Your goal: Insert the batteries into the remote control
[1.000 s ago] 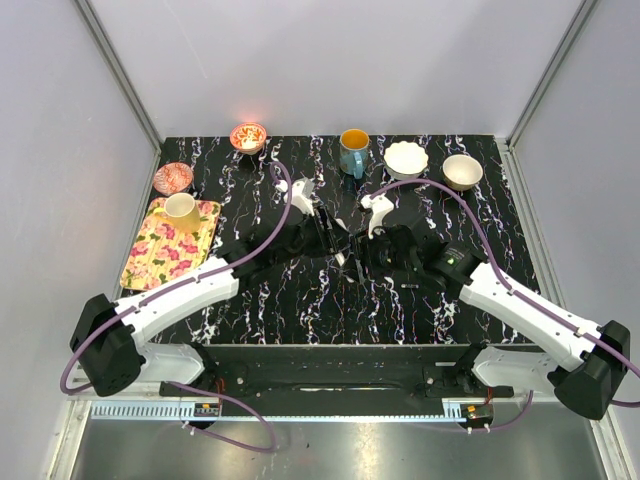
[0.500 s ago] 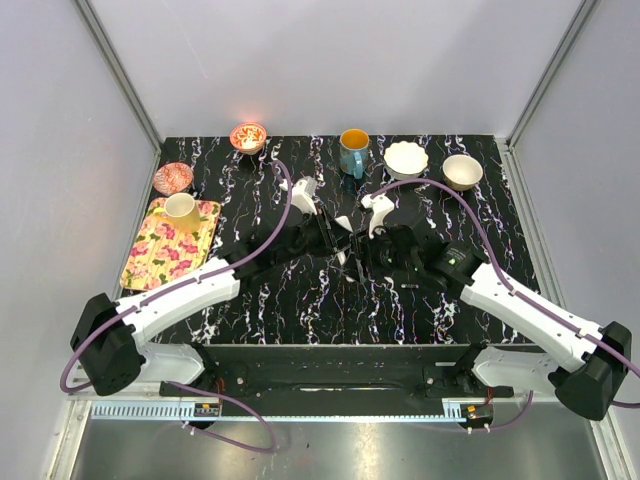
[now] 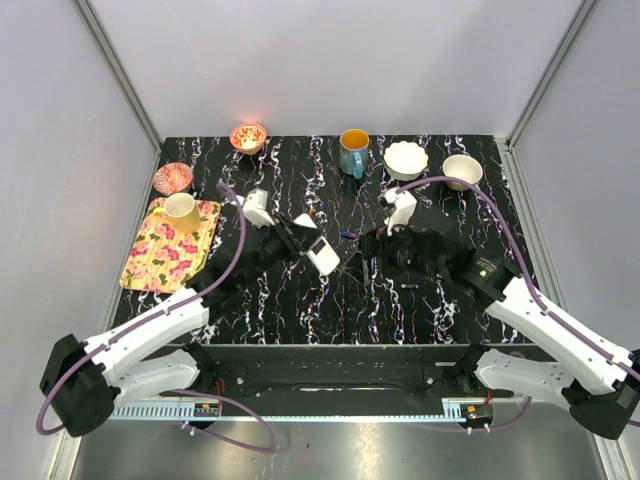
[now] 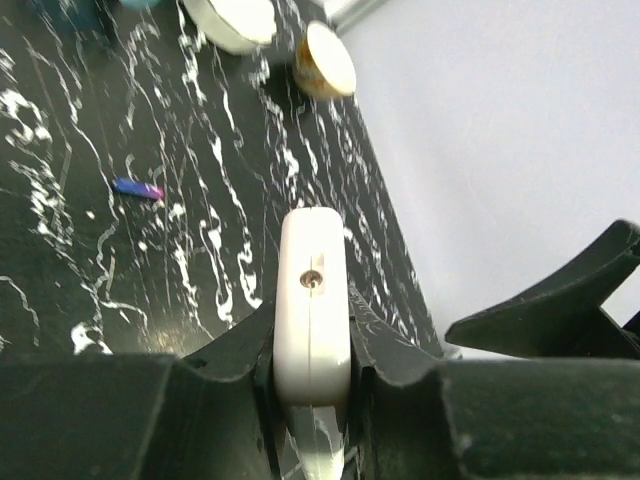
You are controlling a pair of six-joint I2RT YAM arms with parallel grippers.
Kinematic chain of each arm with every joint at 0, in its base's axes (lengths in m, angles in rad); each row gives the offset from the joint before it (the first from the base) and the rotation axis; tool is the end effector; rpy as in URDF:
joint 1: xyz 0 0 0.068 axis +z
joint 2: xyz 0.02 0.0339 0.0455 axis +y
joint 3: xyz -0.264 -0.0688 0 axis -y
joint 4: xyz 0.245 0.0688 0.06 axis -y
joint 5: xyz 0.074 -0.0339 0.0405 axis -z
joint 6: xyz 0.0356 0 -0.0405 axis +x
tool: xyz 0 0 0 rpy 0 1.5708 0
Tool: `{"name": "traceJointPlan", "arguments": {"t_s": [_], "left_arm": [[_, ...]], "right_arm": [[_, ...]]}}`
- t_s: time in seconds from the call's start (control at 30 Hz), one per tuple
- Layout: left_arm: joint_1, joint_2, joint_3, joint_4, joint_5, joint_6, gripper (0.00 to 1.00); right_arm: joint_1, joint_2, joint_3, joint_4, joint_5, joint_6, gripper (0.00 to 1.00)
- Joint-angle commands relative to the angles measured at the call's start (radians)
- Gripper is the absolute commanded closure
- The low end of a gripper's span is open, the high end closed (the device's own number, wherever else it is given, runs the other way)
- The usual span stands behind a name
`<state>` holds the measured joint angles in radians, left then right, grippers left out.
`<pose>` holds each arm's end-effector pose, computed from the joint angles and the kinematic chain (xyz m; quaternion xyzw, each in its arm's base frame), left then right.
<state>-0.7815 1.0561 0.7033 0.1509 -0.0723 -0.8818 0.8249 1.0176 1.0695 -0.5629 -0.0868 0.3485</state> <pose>0.1778 -0.1728 0.2930 -0.0616 0.7721 -0.4481 0.4463 0.1459 0.1625 0.3572 -0.2247 0.8325 0.3107 0.3998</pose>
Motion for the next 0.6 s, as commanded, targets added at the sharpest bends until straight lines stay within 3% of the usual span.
{"name": "traceJointPlan", "arguments": {"t_s": [0.0,0.13,0.3,0.57], "left_arm": [[0.050,-0.128,-0.112,0.308,-0.058,0.006,1.00],[0.085,-0.194,-0.232,0.505,-0.035,0.027,1.00],[0.085,-0.209,-0.343,0.722,-0.066,0.021,1.00],[0.077,-0.215,-0.355,0.717,-0.090,0.015,1.00]], "right_arm": [[0.008,-0.057,-0.028,0.096,0.070,0.096,0.00],[0.006,-0.111,-0.176,0.311,0.049,0.211,0.00],[0.006,-0.090,-0.246,0.474,0.006,0.334,0.00],[-0.010,0.028,-0.279,0.689,-0.115,0.475,0.09]]}}
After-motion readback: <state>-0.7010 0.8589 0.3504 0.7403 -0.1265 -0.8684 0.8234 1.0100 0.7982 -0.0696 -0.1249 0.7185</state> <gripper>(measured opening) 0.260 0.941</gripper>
